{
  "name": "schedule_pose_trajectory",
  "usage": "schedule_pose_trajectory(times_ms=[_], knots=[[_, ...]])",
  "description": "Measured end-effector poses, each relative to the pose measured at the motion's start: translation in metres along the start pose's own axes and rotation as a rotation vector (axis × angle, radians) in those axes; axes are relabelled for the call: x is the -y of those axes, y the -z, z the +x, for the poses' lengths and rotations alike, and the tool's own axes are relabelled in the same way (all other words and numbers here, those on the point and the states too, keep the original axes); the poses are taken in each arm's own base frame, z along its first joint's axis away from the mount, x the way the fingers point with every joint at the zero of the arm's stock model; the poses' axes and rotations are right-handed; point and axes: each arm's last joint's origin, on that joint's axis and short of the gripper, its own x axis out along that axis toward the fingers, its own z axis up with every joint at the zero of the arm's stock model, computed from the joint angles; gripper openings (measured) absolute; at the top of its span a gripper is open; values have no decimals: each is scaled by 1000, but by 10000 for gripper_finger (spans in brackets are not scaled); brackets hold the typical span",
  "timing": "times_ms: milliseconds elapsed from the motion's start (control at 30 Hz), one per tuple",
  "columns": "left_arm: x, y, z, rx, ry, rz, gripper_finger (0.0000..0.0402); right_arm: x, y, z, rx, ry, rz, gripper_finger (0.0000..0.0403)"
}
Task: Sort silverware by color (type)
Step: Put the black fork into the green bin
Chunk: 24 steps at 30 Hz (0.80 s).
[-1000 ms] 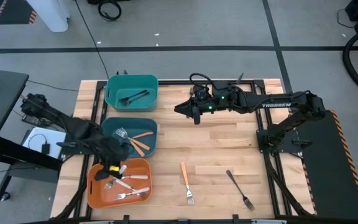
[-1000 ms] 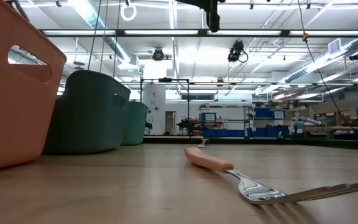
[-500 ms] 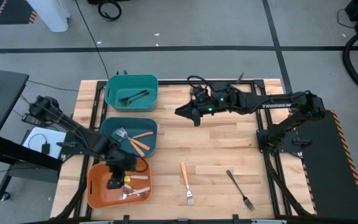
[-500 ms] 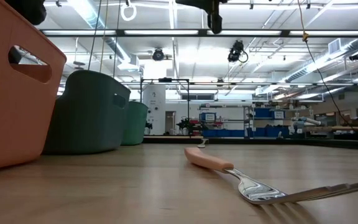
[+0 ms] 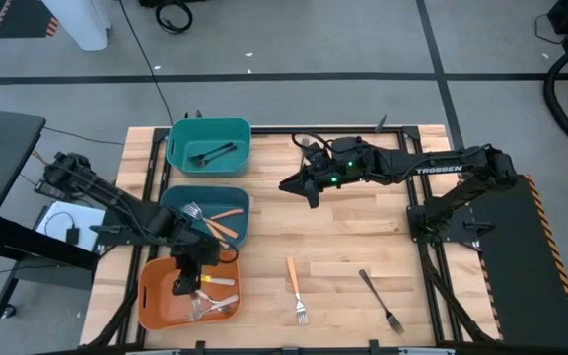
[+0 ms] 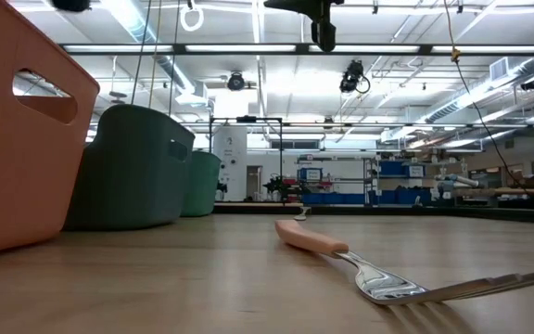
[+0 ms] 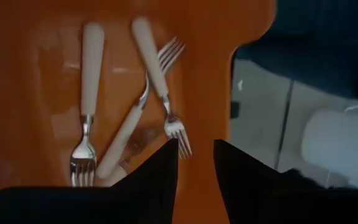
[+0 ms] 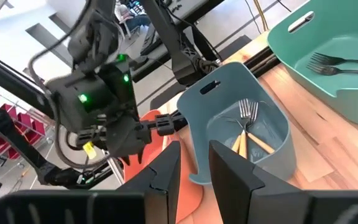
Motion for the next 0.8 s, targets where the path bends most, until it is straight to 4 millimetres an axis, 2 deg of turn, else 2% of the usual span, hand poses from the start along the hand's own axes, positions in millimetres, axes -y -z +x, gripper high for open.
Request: schedule_pose_trajectory(times_ms=[167,300,400,567,700,800], knots=[[12,-9,-23,44,14,16,112,0,0,0,-3,1,0,91],[10,-6,-26,30,-68,69,112,3,4,0,-42,22,7,91],[6,-4,-27,35,-137,125,112,8,13,-1,-151,62,35,91],[2,-8,-28,87,-205,148,112,21,48,-14,-496,278,238,91],[-4,-14,-32,172,-330,195,112,16,83,-35,-775,503,294,91],[-12,-21,-37,252,-458,191,112,7,102,-50,-919,646,319,91]])
